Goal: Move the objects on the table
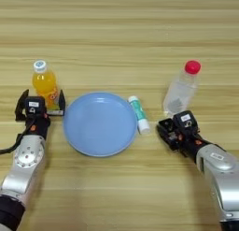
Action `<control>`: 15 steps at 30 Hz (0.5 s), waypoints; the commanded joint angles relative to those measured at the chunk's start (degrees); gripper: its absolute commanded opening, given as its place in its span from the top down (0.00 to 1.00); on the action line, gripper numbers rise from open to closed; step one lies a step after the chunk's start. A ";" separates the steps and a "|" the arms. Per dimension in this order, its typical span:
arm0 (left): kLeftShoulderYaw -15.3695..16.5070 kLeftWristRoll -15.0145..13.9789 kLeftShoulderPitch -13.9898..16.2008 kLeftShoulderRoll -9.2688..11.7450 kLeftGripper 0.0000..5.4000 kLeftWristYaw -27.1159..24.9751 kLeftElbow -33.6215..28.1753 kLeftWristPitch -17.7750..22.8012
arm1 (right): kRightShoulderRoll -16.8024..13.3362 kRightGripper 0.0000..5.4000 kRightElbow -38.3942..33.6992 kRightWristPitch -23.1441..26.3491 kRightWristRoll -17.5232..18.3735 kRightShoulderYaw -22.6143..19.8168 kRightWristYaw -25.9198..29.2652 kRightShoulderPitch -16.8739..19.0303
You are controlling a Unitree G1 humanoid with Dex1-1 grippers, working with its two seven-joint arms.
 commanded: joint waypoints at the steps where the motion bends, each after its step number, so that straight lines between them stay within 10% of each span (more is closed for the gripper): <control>1: 0.10 0.07 -0.65 -2.42 0.00 0.13 0.35 0.17 | -1.09 0.40 -1.93 -0.42 -0.21 0.41 0.70 0.71; 15: 0.30 0.13 -1.05 -2.45 0.00 0.18 0.99 0.00 | -3.09 0.12 -9.70 2.29 1.58 -2.75 1.28 2.82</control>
